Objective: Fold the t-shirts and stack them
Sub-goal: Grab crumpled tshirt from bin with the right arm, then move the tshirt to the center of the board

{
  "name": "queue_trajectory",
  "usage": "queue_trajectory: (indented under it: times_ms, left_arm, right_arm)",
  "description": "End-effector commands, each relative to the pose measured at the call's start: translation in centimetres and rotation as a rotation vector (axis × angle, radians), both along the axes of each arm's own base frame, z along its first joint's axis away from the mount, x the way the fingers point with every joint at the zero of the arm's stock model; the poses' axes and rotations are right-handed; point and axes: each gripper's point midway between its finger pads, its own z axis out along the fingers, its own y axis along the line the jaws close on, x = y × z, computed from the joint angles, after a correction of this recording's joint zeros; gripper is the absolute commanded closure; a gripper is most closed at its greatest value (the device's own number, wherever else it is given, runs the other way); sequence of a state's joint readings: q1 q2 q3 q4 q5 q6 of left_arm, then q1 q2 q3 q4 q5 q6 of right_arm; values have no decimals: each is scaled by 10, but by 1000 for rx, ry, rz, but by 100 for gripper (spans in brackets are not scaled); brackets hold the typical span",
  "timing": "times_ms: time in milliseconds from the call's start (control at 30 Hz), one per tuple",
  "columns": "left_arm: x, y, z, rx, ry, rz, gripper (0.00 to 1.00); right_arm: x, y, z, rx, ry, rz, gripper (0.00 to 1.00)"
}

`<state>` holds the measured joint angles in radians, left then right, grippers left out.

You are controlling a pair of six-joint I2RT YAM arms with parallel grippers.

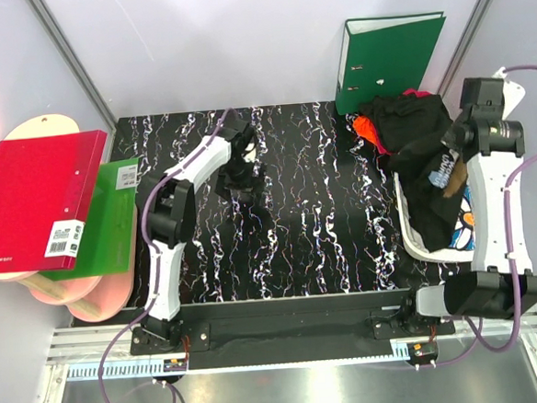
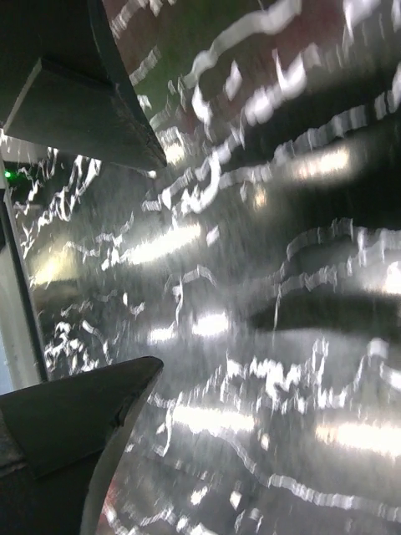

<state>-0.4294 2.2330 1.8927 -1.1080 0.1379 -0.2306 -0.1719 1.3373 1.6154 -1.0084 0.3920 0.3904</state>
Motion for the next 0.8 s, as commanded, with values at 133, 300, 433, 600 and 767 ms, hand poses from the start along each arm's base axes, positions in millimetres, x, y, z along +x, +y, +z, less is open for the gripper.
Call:
queue_trajectory:
  times_ms: [133, 300, 433, 600, 767]
  left_arm:
    - [57, 63, 119, 70, -474, 248, 1]
    - [62, 94, 166, 100, -635, 373, 1]
    - [63, 111, 172, 158, -668, 424, 1]
    - [61, 118, 163, 180, -651, 447, 1]
    - [62, 122, 156, 190, -633, 456, 1]
  right_arm:
    - [83, 118, 44, 73, -159, 431, 100]
    - [111, 214, 53, 32, -147, 707, 100]
    - [110, 306, 68, 17, -157, 999, 100]
    - [79, 384, 87, 140, -195, 1263, 100]
    - [62, 405, 113, 217, -265, 1344, 100]
